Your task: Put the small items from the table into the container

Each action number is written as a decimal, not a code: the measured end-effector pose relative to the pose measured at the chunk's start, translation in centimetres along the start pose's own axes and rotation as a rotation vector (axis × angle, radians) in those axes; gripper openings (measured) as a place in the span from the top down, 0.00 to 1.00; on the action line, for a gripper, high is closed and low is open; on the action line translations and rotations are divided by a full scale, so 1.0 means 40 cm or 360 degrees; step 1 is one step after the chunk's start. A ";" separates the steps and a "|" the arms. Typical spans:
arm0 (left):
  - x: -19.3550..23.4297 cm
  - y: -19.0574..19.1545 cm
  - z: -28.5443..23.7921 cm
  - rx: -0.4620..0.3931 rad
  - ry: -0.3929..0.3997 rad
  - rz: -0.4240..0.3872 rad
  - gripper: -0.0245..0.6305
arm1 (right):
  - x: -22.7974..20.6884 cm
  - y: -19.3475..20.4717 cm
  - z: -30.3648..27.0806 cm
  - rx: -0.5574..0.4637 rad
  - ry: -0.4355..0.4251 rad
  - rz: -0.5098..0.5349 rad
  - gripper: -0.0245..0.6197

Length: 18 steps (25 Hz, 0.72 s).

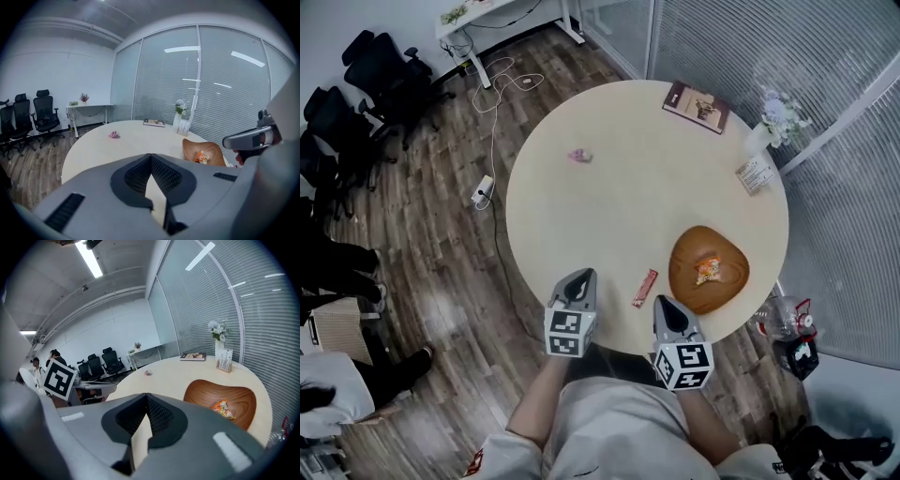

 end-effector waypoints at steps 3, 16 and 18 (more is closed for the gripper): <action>0.066 -0.035 -0.035 0.0014 0.0003 -0.0047 0.96 | 0.012 -0.017 -0.030 0.0007 0.0025 -0.0002 0.96; 0.461 -0.240 -0.351 0.0065 0.0359 -0.0650 0.93 | 0.106 -0.159 -0.220 0.0015 0.0322 -0.0121 0.96; 0.515 -0.269 -0.409 0.0060 0.0420 -0.0768 0.86 | 0.118 -0.175 -0.255 0.0020 0.0379 -0.0152 0.96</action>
Point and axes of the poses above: the fingertips, and each gripper's own axes: z backward along the fingers, x to its left, y out of its underside, the point moved 10 cm from there along z, backward along the fingers, and after that the axes turned 4 degrees about y, right-handed, at the moved point
